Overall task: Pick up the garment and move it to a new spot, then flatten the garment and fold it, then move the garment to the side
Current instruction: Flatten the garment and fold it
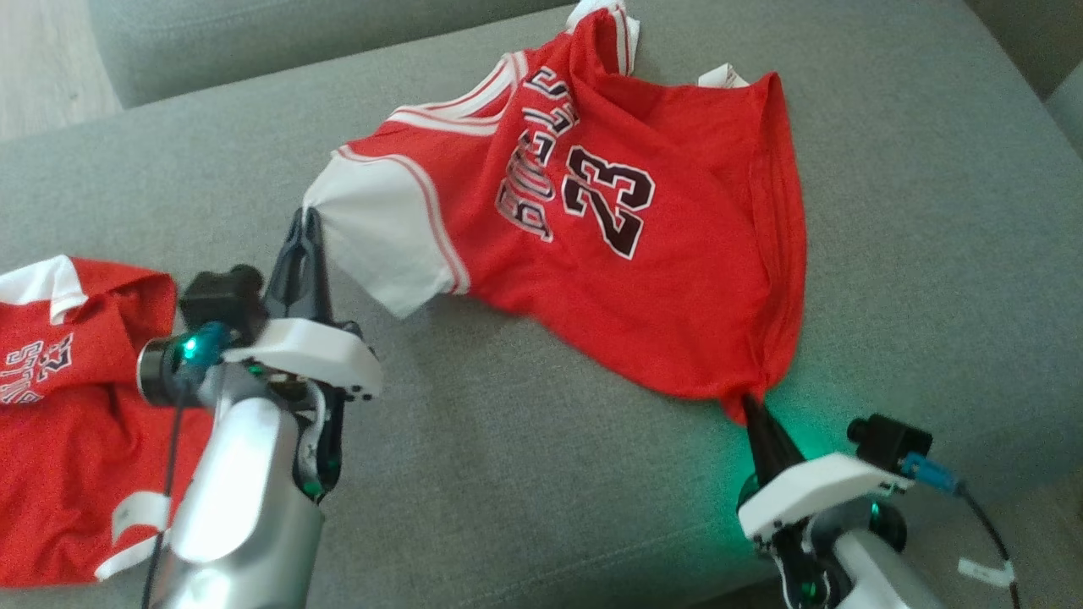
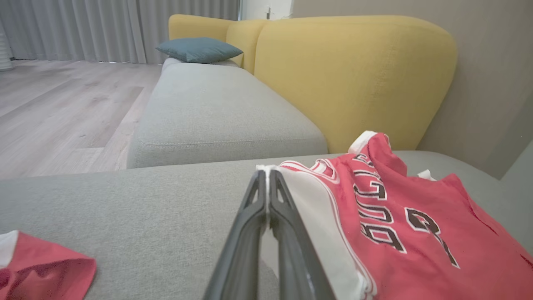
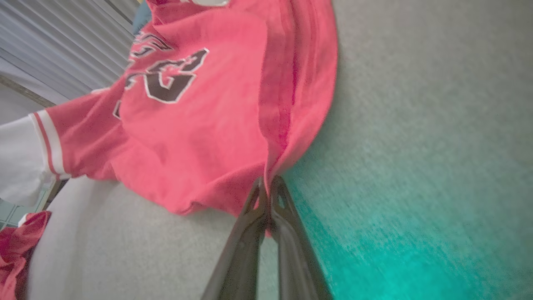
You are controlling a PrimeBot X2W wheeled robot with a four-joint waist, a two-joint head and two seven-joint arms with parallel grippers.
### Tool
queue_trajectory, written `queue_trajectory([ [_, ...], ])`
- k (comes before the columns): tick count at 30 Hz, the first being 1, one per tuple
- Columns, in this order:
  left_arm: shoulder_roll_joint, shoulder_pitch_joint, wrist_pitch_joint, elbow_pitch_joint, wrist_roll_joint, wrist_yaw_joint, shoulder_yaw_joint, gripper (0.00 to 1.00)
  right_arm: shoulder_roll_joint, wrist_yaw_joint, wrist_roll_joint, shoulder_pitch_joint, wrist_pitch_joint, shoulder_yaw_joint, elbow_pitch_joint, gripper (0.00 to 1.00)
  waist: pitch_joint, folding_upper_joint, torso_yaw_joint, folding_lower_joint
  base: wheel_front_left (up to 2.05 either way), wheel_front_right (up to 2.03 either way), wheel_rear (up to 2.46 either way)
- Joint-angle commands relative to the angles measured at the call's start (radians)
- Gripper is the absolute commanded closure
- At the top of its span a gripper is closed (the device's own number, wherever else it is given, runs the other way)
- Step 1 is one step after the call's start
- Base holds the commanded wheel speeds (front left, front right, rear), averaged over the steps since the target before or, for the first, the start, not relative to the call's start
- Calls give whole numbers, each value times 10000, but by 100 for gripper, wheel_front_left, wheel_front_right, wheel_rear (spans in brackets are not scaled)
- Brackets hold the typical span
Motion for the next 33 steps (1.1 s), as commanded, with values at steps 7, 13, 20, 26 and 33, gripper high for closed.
queue_trajectory([
  [7,78,-166,-124,-732,-900,-279,1115,100,-341,65,-802,-668,81,-657,-2333,100,-522,-1,57,0,0,0,0],
  [13,58,-503,-124,-1396,-1707,-554,1402,100,-1010,65,-1391,-830,1098,-1398,-4999,100,-914,-1,123,0,0,0,0],
  [20,52,-1562,96,-2860,-3675,-637,1378,100,-1423,65,-1973,-1657,2291,-2461,-7336,100,-1326,-1,269,0,0,0,0],
  [26,50,-2321,451,-4565,-4896,-183,1281,100,-1496,65,-2285,-2318,2607,-2976,-8705,100,-1665,-1,408,0,0,0,0],
  [33,50,-2318,574,-6708,-5937,756,1225,100,-1202,65,-2624,-2085,3111,-3349,-10180,100,-1911,-1,522,0,0,0,0],
])
